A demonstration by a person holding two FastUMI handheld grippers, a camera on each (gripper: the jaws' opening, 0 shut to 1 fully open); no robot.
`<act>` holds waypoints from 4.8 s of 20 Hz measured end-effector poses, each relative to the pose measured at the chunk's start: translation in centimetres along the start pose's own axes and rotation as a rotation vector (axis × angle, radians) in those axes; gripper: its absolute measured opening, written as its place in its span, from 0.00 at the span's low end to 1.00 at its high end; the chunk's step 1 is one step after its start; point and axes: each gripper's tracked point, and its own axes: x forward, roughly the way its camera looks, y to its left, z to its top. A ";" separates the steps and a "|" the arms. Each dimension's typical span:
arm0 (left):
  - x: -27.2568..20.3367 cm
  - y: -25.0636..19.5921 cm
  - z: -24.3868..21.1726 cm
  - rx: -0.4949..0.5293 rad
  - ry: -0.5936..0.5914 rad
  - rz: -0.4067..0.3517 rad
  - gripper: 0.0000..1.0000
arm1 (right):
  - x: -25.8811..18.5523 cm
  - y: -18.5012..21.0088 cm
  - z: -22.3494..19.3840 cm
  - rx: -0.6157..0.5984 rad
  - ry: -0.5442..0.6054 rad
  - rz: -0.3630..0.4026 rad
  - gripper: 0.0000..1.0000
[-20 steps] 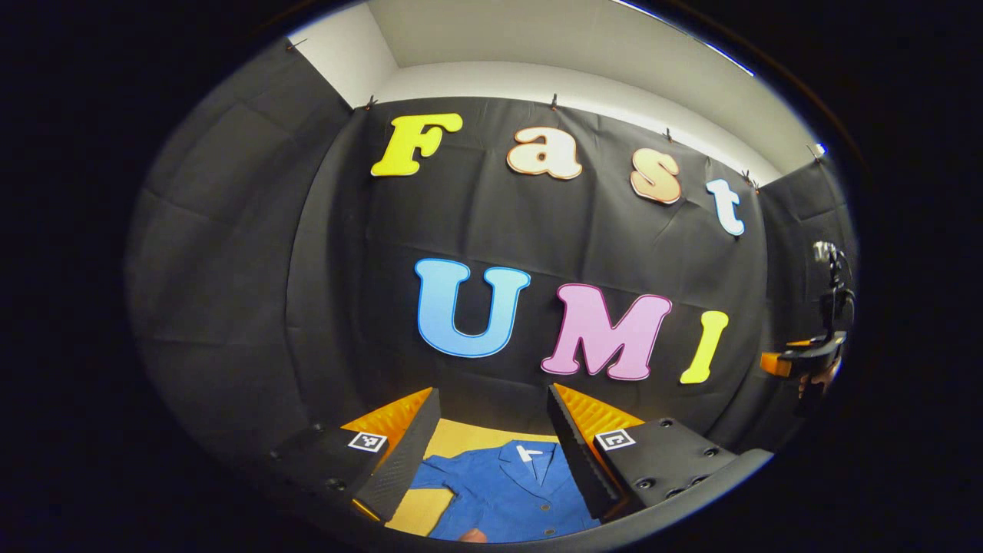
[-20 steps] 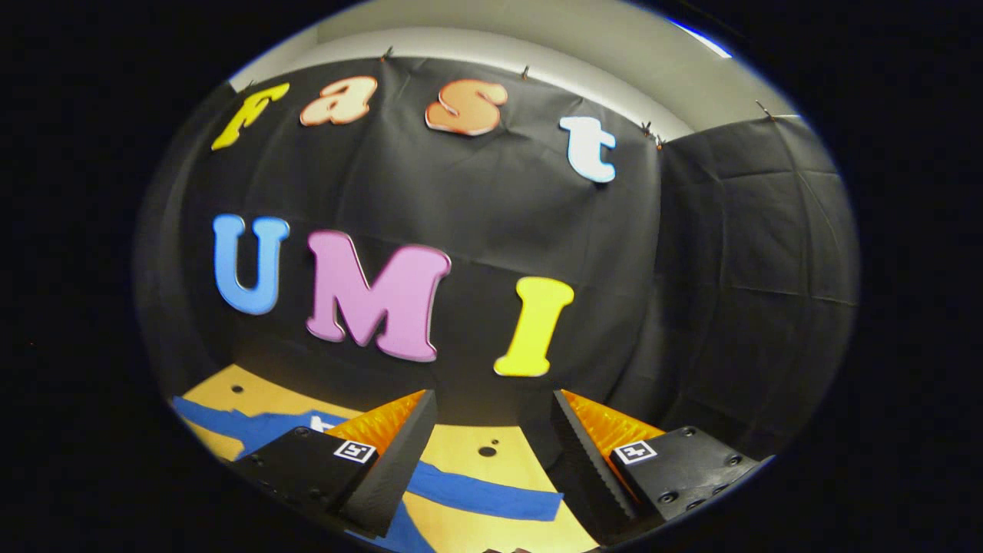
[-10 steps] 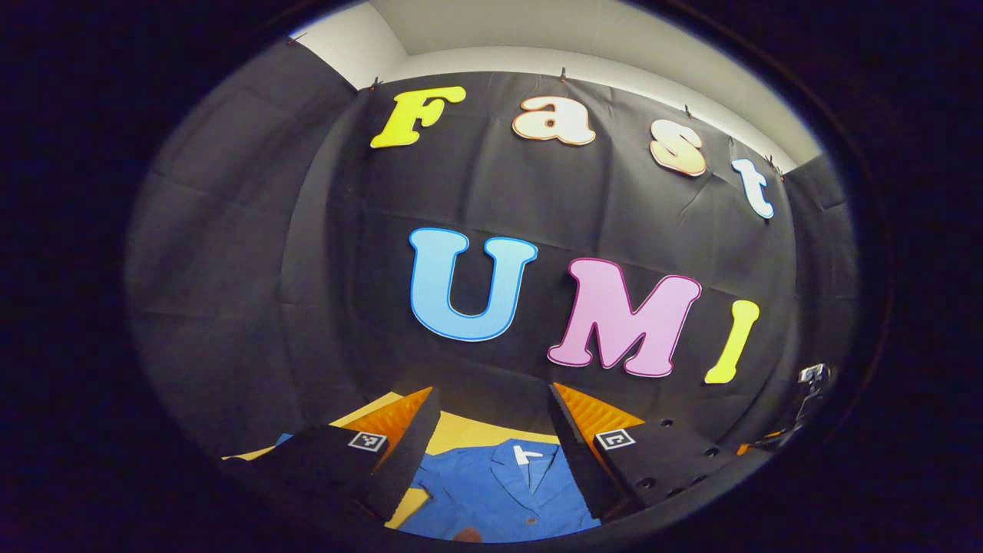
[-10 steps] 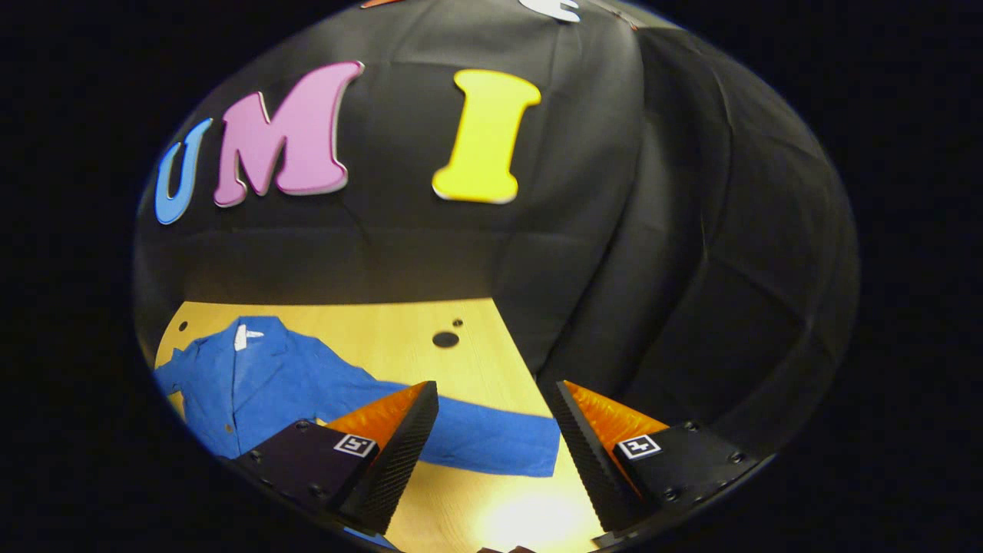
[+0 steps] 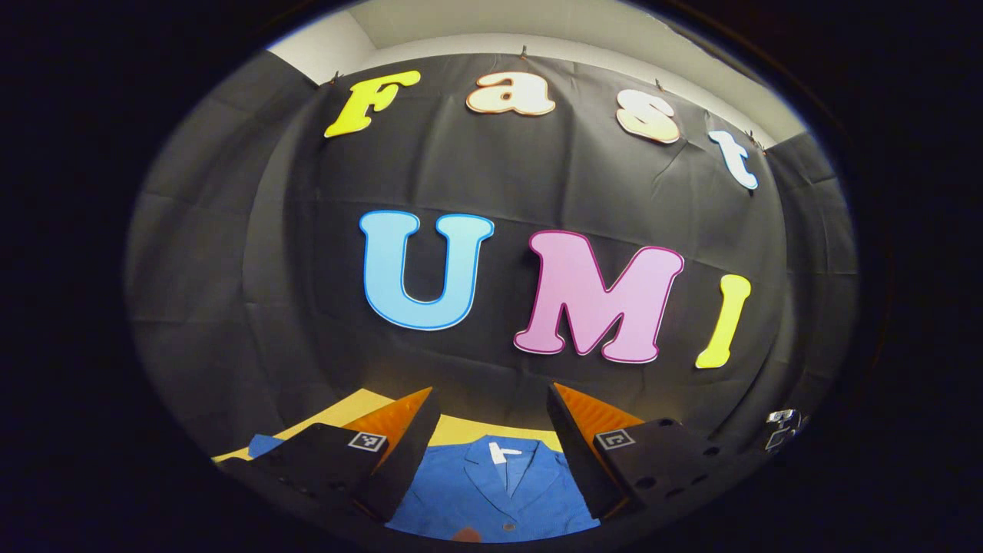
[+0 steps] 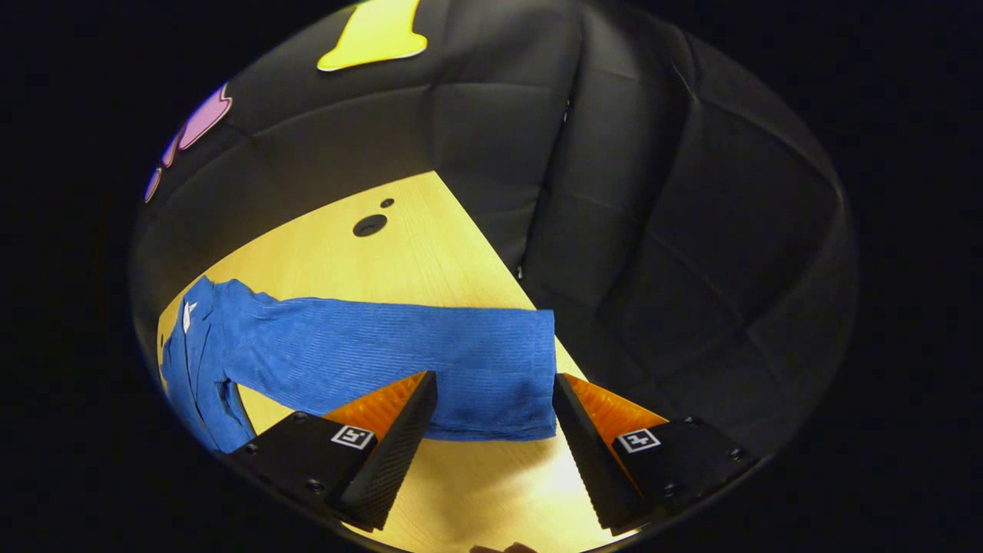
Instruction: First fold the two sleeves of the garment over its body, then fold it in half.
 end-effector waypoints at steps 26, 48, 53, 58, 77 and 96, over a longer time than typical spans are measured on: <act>-4.9 9.9 0.2 -0.036 -0.013 0.015 0.81 | -13.7 10.9 9.8 -0.174 -0.307 -0.014 0.05; -8.2 43.1 -12.5 -0.104 0.146 0.370 0.80 | -21.9 63.2 -14.1 -0.699 -0.096 0.519 0.05; -9.2 46.2 -16.7 -0.099 0.231 0.452 0.81 | -19.4 63.4 -19.0 -0.724 0.041 0.524 0.05; -8.7 46.2 -17.8 -0.159 0.236 0.430 0.81 | -21.7 65.3 -21.2 -0.685 0.115 0.721 0.12; 1.5 50.1 -34.9 -0.256 0.817 0.447 0.83 | -38.2 39.7 -8.8 -0.378 -0.053 0.791 0.97; 4.3 44.7 -28.9 -0.193 0.850 0.318 0.00 | -38.6 34.3 -8.2 -0.284 -0.041 0.798 0.97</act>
